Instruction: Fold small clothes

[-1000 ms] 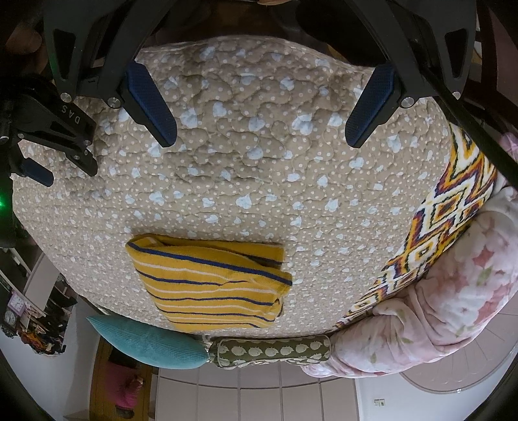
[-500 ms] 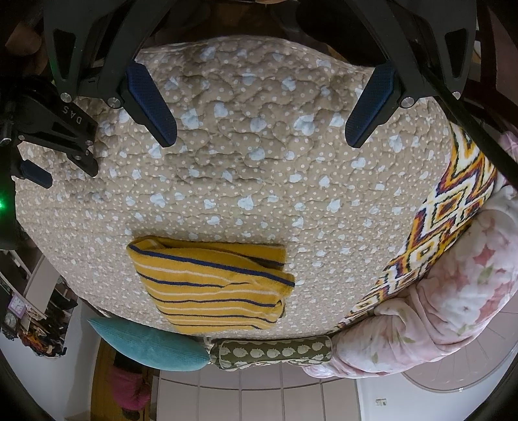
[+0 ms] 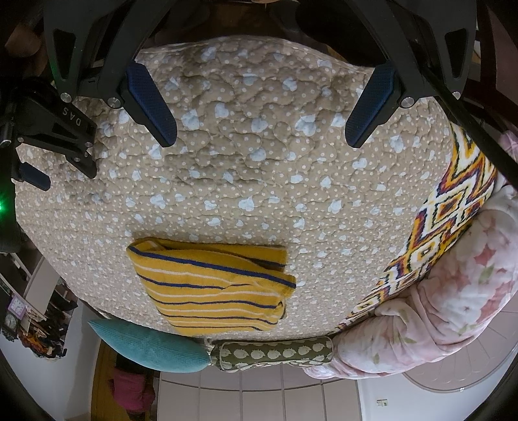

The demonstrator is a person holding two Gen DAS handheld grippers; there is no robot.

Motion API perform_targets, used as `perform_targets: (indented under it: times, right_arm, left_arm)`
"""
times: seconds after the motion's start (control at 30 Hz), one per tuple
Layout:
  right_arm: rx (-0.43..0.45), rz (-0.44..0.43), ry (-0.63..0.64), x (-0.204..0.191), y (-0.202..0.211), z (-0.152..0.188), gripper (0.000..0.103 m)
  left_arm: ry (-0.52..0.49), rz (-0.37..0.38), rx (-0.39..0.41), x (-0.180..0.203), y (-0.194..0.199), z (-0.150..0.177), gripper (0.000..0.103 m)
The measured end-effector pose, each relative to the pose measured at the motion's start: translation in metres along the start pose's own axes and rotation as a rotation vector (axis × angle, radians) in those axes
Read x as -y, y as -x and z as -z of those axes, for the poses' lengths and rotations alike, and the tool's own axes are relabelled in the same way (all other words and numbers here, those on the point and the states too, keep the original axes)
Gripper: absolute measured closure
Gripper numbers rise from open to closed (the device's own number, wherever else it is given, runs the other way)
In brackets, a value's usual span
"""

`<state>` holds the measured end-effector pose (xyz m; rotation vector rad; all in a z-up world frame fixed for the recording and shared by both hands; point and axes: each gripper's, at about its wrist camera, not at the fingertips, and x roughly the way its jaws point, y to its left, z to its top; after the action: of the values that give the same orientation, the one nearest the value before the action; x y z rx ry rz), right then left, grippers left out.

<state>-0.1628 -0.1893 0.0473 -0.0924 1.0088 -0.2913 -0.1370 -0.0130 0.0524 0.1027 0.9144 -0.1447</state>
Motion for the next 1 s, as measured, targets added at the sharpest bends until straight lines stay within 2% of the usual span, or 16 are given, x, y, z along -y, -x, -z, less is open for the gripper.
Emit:
perform_targets:
  times: [1.0]
  right_arm:
    - [0.030, 0.028, -0.008, 0.0029, 0.0062, 0.0008, 0.023]
  left_arm:
    - [-0.005, 0.003, -0.003, -0.0008, -0.0013, 0.0019, 0.000]
